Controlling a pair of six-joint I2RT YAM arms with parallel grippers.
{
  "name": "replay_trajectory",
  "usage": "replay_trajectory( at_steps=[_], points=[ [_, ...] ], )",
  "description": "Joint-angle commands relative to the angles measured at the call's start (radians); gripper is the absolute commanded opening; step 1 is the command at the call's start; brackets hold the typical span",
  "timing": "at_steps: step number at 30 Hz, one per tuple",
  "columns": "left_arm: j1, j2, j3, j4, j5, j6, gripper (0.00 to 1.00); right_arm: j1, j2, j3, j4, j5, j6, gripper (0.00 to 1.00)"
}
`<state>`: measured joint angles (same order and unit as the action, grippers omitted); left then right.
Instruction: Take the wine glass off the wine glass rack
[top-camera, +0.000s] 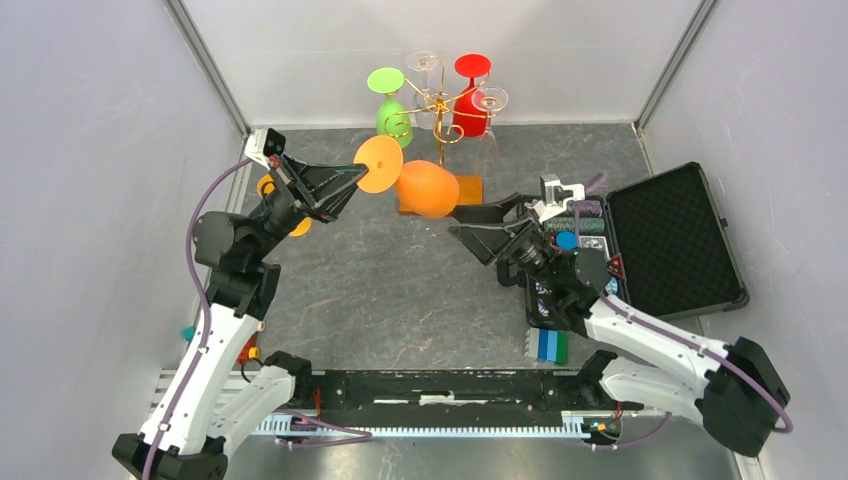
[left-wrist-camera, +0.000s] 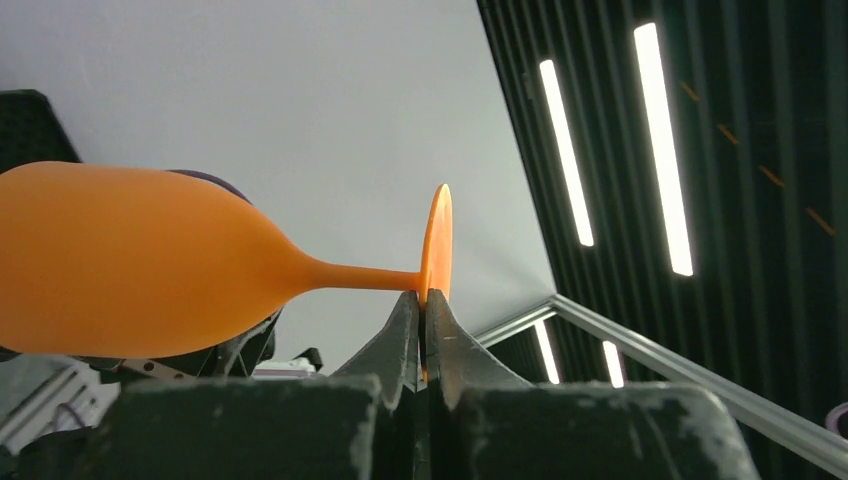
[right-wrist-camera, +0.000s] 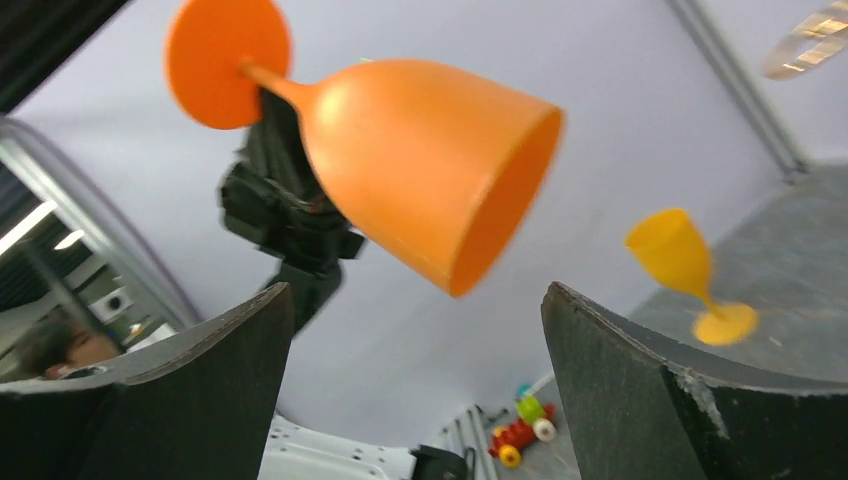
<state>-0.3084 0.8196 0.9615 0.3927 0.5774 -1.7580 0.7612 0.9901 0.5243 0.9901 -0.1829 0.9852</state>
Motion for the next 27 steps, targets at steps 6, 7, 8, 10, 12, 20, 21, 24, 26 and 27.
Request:
replay_trajectory(
  at_steps=[6,7,8,10,12,20,21,24,26,27],
  points=[
    [-0.005,-0.049,-0.032,0.13,-0.065,-0.212,0.02,0.135,0.156,0.161,0.489,-0.056,0.008,0.94],
    [-0.005,-0.055,-0.033,0.129,-0.072,-0.221,0.02,0.143,0.168,0.162,0.524,-0.056,0.006,0.91],
    [-0.006,-0.063,-0.038,0.13,-0.083,-0.235,0.02,0.152,0.178,0.163,0.554,-0.055,0.006,0.88],
    [-0.006,-0.089,-0.042,0.107,-0.124,-0.247,0.02,0.165,0.205,0.167,0.627,-0.055,0.022,0.8],
    [-0.006,-0.112,-0.027,0.051,-0.151,-0.227,0.02,0.17,0.236,0.184,0.699,-0.058,0.046,0.7],
    [-0.006,-0.134,-0.024,0.022,-0.164,-0.212,0.02,0.17,0.265,0.26,0.68,-0.064,0.038,0.18],
    [-0.006,-0.137,-0.023,0.021,-0.168,-0.201,0.02,0.171,0.258,0.264,0.657,-0.066,0.02,0.12],
    [-0.006,-0.163,-0.015,-0.031,-0.197,-0.128,0.18,0.17,0.238,0.272,0.569,-0.053,-0.031,0.0],
    [-0.005,-0.181,0.001,-0.092,-0.218,-0.054,0.41,0.171,0.224,0.28,0.504,-0.046,-0.071,0.0],
    [-0.005,-0.187,0.013,-0.126,-0.226,-0.005,0.56,0.172,0.219,0.29,0.453,-0.038,-0.092,0.0]
  ],
)
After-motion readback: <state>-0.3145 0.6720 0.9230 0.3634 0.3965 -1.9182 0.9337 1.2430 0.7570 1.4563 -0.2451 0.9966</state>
